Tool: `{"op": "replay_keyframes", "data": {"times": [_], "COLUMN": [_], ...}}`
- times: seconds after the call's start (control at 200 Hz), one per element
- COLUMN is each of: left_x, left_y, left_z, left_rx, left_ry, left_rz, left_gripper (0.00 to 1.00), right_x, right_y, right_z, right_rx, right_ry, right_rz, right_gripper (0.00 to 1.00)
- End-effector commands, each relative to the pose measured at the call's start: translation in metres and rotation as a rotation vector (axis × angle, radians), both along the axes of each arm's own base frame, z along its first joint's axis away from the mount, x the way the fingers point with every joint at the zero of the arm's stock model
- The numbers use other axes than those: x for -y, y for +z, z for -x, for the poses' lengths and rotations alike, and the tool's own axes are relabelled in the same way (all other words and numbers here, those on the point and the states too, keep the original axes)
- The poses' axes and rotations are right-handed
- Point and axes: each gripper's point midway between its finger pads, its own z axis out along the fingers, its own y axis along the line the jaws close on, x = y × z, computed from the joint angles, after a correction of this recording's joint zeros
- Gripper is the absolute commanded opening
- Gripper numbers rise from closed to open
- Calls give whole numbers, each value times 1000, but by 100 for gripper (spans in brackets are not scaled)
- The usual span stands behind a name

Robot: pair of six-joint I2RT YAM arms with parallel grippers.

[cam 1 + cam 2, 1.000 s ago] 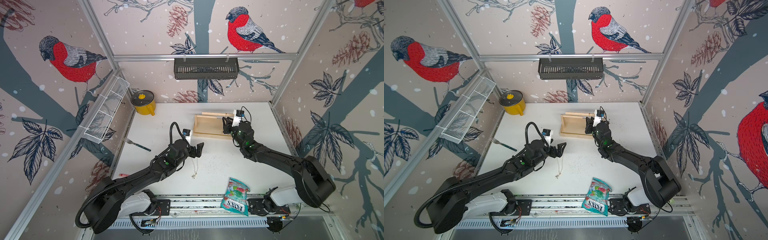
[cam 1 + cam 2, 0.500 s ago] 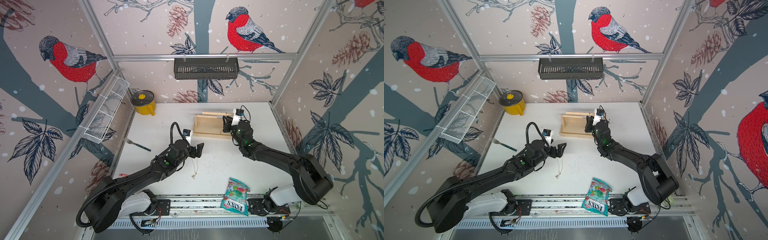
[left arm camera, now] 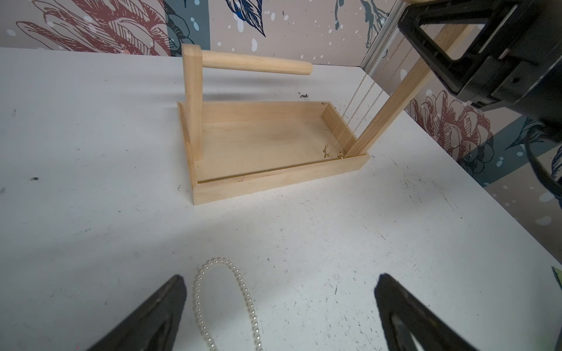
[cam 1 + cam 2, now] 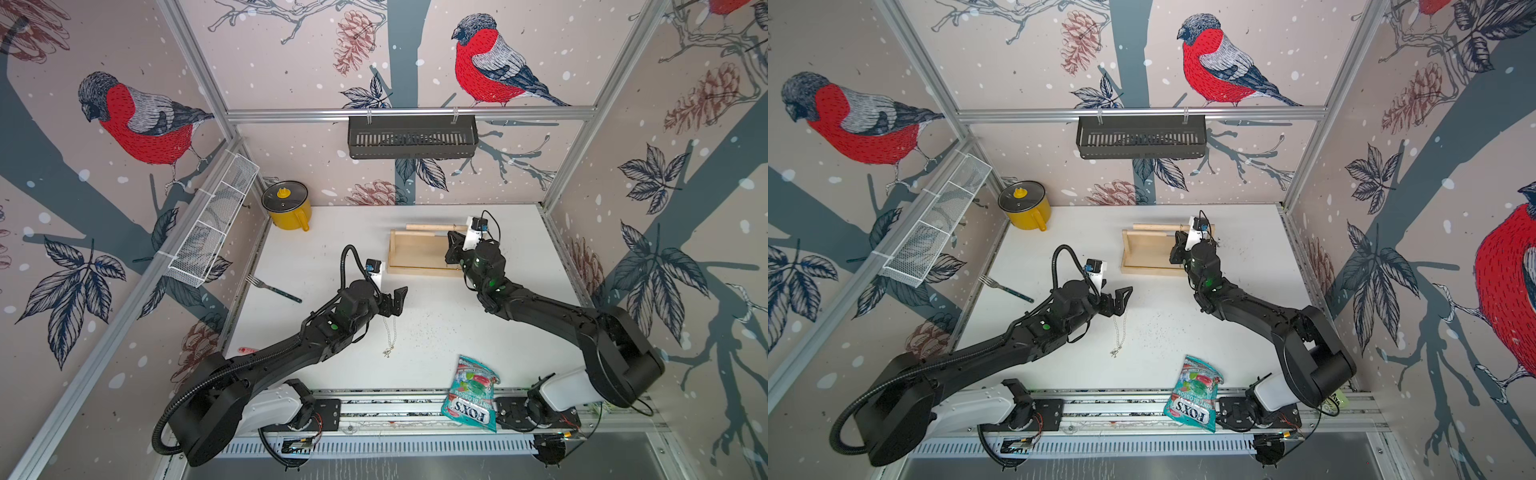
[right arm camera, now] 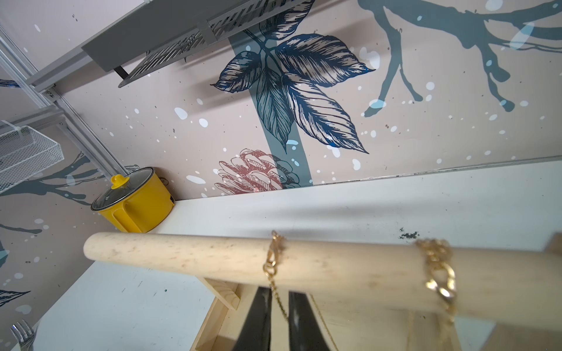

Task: Take the necklace off the jewelry display stand
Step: Take off the necklace from the stand.

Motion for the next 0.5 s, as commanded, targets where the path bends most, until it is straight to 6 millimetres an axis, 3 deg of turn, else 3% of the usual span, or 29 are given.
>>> {"op": "replay_keyframes", "data": {"times": [0.0,0.495], "left_x": [0,-8], "left_y": [5,3], "left_z": [-1,3], "left_rx": [14,14], "left_ry": [2,24], "left_rz": [21,21], "left_gripper": [97,97], "right_x": [-4,-24], "right_y": [15,19], "right_z": [-1,3], "right_rx": [47,42], "right_ry": [16,71], "right_rz": [-21,9], "right_gripper": [11,4]}}
